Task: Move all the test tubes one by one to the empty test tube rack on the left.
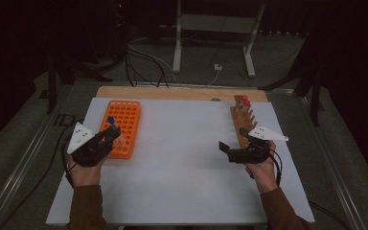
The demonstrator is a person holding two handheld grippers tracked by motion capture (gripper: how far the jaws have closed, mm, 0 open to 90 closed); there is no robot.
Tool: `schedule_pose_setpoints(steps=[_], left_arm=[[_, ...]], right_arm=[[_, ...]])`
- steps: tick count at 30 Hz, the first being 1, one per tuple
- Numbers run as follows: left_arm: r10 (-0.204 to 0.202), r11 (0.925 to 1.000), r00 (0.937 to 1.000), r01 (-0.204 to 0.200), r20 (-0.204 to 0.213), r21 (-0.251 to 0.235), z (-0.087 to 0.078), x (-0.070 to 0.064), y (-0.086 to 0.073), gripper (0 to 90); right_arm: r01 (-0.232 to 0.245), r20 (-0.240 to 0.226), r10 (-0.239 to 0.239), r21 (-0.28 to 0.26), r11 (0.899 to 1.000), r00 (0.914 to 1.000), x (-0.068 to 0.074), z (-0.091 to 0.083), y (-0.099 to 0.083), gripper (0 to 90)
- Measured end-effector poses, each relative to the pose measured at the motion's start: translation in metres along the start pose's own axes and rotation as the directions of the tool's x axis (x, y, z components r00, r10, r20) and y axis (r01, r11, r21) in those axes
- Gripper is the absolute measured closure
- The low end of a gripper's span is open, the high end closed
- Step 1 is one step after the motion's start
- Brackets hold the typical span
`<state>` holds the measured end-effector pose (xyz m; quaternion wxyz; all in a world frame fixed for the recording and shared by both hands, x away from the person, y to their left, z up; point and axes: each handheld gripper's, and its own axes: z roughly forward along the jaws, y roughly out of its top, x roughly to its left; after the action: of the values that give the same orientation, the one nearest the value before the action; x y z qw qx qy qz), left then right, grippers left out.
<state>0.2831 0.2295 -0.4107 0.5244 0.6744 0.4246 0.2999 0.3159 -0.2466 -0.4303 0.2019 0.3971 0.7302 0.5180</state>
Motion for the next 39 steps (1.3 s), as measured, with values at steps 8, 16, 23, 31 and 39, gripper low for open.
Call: schedule_pose_setpoints(steps=[8,16,23,31,39], left_arm=[[-0.016,0.9996,0.9949,0.014,-0.099,-0.023,-0.01,0.018,-0.009,76.8],[-0.032,0.9991,0.9845,0.027,-0.173,-0.032,-0.012,0.029,-0.018,76.8],[-0.029,0.9992,0.9776,0.034,-0.208,0.02,-0.004,0.035,-0.033,76.8],[-0.046,0.9945,0.9741,0.066,-0.221,0.082,0.007,0.041,-0.052,76.8],[-0.048,0.9883,0.9778,0.076,-0.204,0.132,0.013,0.041,-0.061,76.8]], right_arm=[[-0.002,0.003,0.002,-0.002,1.0,1.0,0.0,0.0,0.0,0.2],[0.0,0.002,0.0,-0.003,1.0,1.0,0.0,0.0,0.0,0.2],[0.001,-0.002,-0.001,-0.005,1.0,1.0,0.001,-0.001,0.0,0.2],[-0.001,-0.005,0.001,-0.007,1.0,1.0,0.001,-0.002,0.0,0.2],[-0.001,-0.005,0.001,-0.007,1.0,1.0,0.001,-0.002,0.0,0.2]])
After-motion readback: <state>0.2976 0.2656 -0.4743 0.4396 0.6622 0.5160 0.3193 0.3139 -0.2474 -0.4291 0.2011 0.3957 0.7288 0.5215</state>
